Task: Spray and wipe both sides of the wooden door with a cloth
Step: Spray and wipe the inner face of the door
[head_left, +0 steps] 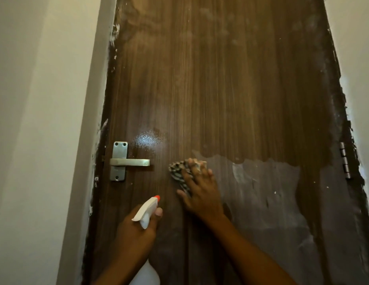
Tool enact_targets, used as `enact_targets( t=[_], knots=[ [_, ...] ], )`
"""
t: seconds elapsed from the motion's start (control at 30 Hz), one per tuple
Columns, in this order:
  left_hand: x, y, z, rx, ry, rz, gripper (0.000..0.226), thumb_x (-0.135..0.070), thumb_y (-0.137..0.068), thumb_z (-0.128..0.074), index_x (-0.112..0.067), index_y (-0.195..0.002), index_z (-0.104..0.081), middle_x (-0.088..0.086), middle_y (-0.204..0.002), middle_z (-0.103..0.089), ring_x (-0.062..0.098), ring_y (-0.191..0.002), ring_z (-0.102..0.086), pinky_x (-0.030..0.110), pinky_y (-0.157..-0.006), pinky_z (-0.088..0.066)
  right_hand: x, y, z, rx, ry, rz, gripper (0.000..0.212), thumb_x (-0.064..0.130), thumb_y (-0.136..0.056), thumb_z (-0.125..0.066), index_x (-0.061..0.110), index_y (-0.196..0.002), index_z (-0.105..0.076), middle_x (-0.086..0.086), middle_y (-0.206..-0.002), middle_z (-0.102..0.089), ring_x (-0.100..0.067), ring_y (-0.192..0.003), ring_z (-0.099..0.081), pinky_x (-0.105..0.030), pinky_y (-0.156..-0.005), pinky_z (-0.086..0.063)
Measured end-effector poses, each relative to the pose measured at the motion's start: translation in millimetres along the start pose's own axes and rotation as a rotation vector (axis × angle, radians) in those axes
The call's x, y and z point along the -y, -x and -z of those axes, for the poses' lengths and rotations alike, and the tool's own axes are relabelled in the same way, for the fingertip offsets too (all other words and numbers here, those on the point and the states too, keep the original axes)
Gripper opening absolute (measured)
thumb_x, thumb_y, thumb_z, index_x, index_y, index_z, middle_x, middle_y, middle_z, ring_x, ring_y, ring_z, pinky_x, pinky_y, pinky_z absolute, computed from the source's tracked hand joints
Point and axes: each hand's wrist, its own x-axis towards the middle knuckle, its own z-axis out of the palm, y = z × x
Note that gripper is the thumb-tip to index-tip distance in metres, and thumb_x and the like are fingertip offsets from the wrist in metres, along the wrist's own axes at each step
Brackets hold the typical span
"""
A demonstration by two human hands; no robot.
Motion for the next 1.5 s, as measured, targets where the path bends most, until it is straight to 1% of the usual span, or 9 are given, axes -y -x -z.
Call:
enact_targets(
  t=[0.1, 0.23, 0.37, 0.67, 0.8, 0.97, 1.2, 1.33, 1.5],
  knots=[
    [-4, 5, -17, -0.118, 0.123, -0.012, 0.096, -0.067, -0.068, -0.066, 0.018, -0.111, -0.058, 0.027, -0.109, -0.061, 0.042, -0.105, -0.056, 0.038, -0.091, -0.039, -32, 0, 11, -0.058, 0.092, -0.169, 0.081, 0.070, -0.094, -0.029, 0.028, -0.159, -0.006, -0.001, -0.167, 0.005, -0.031, -0.152, 0.010, -0.055, -0.121, -0.001],
    [-11, 5, -32, -0.156, 0.148, -0.005, 0.052, -0.030, -0.079, -0.071, 0.012, -0.108, -0.062, 0.009, -0.083, -0.061, 0.026, -0.083, -0.058, 0.014, -0.071, -0.045, 5, -64, 24, -0.030, -0.069, -0.360, 0.093, 0.076, -0.091, -0.024, 0.023, -0.156, 0.017, -0.006, -0.162, 0.027, -0.031, -0.146, 0.030, -0.053, -0.119, 0.013],
    [-7, 2, -41, -0.055, 0.002, -0.030, 0.012, -0.017, -0.087, -0.065, -0.009, -0.095, -0.066, -0.015, -0.071, -0.048, 0.007, -0.073, -0.053, 0.009, -0.059, -0.032, 14, -22, 0, 0.043, -0.016, -0.036, 0.087, 0.070, -0.094, -0.028, 0.021, -0.159, 0.002, -0.008, -0.165, 0.013, -0.031, -0.151, 0.015, -0.057, -0.122, -0.002],
    [-24, 0, -69, -0.009, 0.211, 0.015, 0.054, -0.056, -0.082, -0.060, -0.004, -0.094, -0.061, 0.007, -0.097, -0.063, 0.030, -0.097, -0.057, 0.019, -0.069, -0.042, -75, -8, 31, -0.073, 0.220, -0.396, 0.093, 0.068, -0.094, -0.028, 0.002, -0.155, -0.006, -0.018, -0.164, -0.002, -0.031, -0.152, 0.005, -0.055, -0.122, 0.001],
    [-21, -19, -76, 0.041, 0.164, -0.025, 0.009, -0.017, -0.090, -0.060, -0.016, -0.082, -0.062, 0.004, -0.081, -0.063, 0.033, -0.091, -0.061, 0.027, -0.068, -0.045, -34, -45, 28, -0.072, 0.047, -0.416, 0.083, 0.056, -0.100, -0.029, 0.006, -0.156, 0.005, -0.014, -0.164, 0.013, -0.028, -0.151, 0.015, -0.048, -0.124, 0.002],
    [-23, -30, -92, 0.125, 0.307, 0.041, 0.045, -0.027, -0.086, -0.067, 0.005, -0.115, -0.058, 0.017, -0.095, -0.060, 0.031, -0.096, -0.056, 0.031, -0.084, -0.038, -45, 27, 3, -0.117, 0.011, -0.197, 0.086, 0.048, -0.093, -0.045, 0.012, -0.159, -0.003, -0.013, -0.165, -0.008, -0.025, -0.153, -0.003, -0.043, -0.122, -0.006],
    [-17, -34, -100, 0.242, 0.227, -0.133, 0.029, -0.025, -0.093, -0.057, -0.018, -0.121, -0.061, 0.001, -0.109, -0.066, 0.020, -0.104, -0.062, 0.027, -0.086, -0.047, -96, -20, 41, -0.177, -0.027, -0.626, 0.072, 0.033, -0.104, -0.035, 0.015, -0.150, 0.017, -0.002, -0.160, 0.021, -0.020, -0.151, 0.014, -0.043, -0.125, -0.003],
    [-22, -41, -107, 0.244, 0.324, -0.106, 0.048, -0.032, -0.088, -0.059, -0.005, -0.128, -0.058, 0.012, -0.120, -0.062, 0.028, -0.114, -0.057, 0.032, -0.093, -0.042, -77, -23, 25, -0.181, 0.022, -0.468, 0.064, 0.029, -0.103, -0.033, 0.010, -0.157, -0.005, -0.008, -0.166, 0.004, -0.018, -0.151, 0.012, -0.042, -0.124, -0.007],
    [-20, -42, -128, 0.233, 0.351, -0.040, 0.040, -0.020, -0.089, -0.059, 0.000, -0.123, -0.057, 0.017, -0.114, -0.062, 0.035, -0.110, -0.057, 0.036, -0.091, -0.041, -112, 52, 22, -0.187, 0.306, -0.244, 0.057, 0.025, -0.089, -0.061, 0.010, -0.142, -0.049, -0.016, -0.136, -0.051, -0.034, -0.130, -0.045, -0.052, -0.115, -0.026]
  ],
)
